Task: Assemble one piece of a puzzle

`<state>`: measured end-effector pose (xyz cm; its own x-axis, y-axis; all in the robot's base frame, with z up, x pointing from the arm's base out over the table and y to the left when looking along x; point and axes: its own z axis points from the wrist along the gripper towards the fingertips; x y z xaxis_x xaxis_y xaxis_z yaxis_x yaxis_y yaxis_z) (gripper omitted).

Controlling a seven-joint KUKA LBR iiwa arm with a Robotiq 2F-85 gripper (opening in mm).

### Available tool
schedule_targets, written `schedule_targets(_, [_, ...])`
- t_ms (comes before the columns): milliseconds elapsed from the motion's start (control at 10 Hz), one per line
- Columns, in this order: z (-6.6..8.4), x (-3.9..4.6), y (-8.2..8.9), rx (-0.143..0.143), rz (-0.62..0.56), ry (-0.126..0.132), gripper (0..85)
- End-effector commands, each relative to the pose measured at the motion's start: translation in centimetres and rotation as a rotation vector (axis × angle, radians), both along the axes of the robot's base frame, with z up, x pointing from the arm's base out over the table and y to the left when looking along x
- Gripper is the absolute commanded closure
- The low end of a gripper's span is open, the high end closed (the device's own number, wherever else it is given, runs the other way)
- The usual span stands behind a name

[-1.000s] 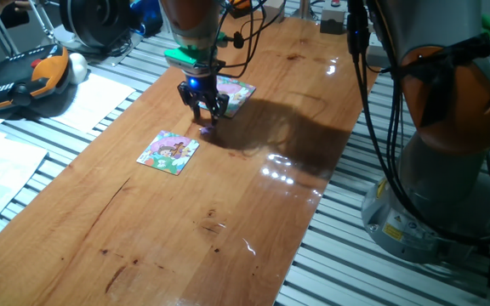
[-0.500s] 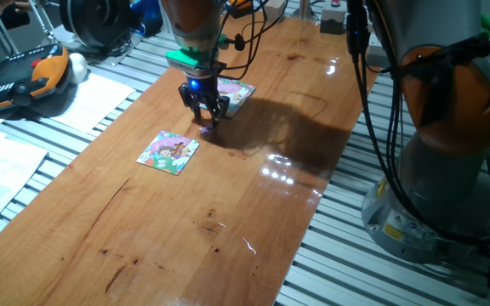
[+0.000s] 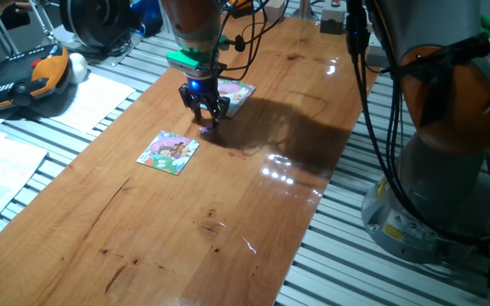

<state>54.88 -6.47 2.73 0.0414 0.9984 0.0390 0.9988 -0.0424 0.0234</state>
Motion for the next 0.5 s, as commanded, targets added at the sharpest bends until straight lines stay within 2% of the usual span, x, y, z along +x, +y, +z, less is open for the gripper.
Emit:
schedule_targets(0, [0.03, -0.04, -0.01, -0.003, -0.002, 0.000, 34.0])
schedule_targets(400, [0.03, -0.07, -0.02, -0.006, -0.006, -0.003, 34.0])
